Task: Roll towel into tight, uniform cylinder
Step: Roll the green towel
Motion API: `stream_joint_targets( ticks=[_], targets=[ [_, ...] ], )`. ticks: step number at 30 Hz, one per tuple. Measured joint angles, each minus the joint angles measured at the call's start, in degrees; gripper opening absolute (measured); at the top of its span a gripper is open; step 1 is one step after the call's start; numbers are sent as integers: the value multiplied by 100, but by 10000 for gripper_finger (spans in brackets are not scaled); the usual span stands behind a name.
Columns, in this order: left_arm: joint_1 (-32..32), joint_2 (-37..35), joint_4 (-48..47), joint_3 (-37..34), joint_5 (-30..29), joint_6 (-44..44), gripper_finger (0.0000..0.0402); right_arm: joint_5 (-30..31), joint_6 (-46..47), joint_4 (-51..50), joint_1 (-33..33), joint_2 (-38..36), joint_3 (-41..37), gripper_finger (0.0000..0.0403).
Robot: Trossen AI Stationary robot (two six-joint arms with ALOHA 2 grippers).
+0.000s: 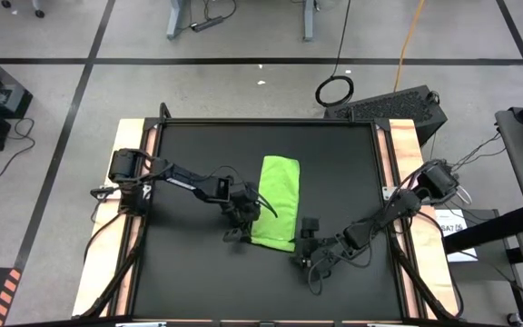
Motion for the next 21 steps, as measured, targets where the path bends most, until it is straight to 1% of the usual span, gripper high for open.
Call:
stream_joint_targets(
  ticks=[4,8,11,14,16,18,19,21],
  targets=[
    [26,-2,-54,0,21,1,1,-33,86,262,-5,334,2,223],
    [71,-5,-59,4,62,-2,1,60,651,334,-30,578,15,193],
    [92,-11,-92,4,141,-74,1,94,672,495,-79,649,15,152],
    [92,5,-115,6,159,-116,1,45,639,561,-178,651,13,100],
    [92,29,-174,9,298,-153,1,-13,917,557,-278,651,13,63],
    [92,84,-308,10,448,-183,1,-206,1229,561,-380,645,13,26],
    [92,109,-388,16,491,-246,1,-371,1348,569,-430,642,15,14],
    [113,140,-514,25,582,-358,1,-722,1570,580,-509,639,17,9]
  ],
)
